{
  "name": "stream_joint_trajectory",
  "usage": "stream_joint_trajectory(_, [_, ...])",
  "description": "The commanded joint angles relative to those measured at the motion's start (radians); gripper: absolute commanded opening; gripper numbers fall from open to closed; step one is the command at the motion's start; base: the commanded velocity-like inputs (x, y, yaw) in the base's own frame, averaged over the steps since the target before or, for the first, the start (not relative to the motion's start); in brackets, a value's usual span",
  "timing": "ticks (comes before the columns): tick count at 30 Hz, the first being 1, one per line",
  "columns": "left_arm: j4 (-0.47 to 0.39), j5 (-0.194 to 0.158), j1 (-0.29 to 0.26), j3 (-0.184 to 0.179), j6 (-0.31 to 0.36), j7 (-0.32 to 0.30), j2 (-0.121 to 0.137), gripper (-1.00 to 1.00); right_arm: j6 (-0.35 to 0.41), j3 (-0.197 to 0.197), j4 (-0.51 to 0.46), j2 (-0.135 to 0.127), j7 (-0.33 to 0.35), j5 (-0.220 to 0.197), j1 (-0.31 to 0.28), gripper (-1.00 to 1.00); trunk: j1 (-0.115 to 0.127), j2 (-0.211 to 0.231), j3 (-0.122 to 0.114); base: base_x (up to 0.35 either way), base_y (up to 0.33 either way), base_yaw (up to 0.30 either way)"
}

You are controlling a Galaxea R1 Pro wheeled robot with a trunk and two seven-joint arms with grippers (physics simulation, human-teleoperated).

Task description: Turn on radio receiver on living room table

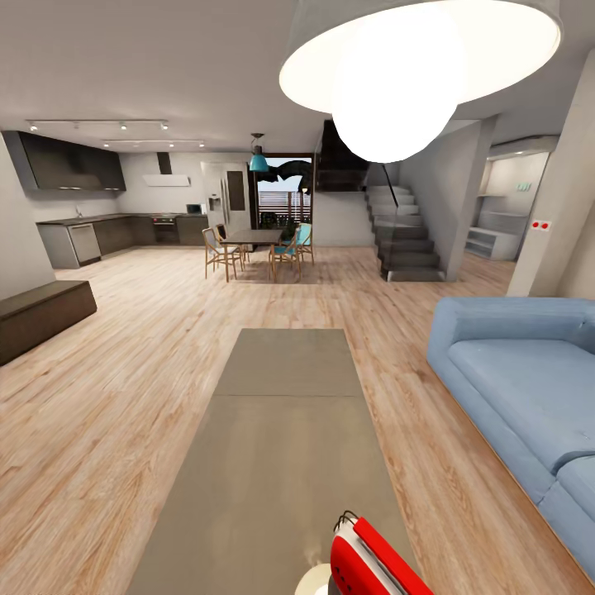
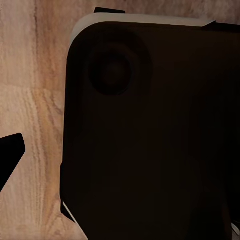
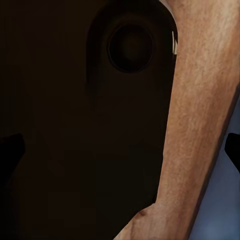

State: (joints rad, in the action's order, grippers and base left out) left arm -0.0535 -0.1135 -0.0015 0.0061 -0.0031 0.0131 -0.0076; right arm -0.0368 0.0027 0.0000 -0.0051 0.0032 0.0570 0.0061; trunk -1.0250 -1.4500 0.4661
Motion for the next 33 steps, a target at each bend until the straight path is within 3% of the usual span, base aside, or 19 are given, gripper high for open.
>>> stream_joint_trajectory(1, [0.0,0.001,0.0,0.0,0.0,0.0,0.0,1.0,0.0,0.0,0.0,0.0,0.0,0.0,0.0,1.0,0.0,0.0,0.0,0.0,0.0,0.0])
stream_joint_trajectory(11, [-0.002,0.004,0.0,-0.001,0.0,0.001,-0.002,1.0,0.0,-0.001,0.0,0.0,0.0,0.0,0.0,1.0,0.0,0.0,0.0,0.0,0.0,0.0])
stream_joint_trajectory(33, [-0.001,0.0,0.0,-0.002,0.005,-0.006,0.0,1.0,-0.001,-0.008,0.0,0.0,-0.008,-0.006,0.0,1.0,0.084,0.154,-0.069,0.0,0.0,0.0])
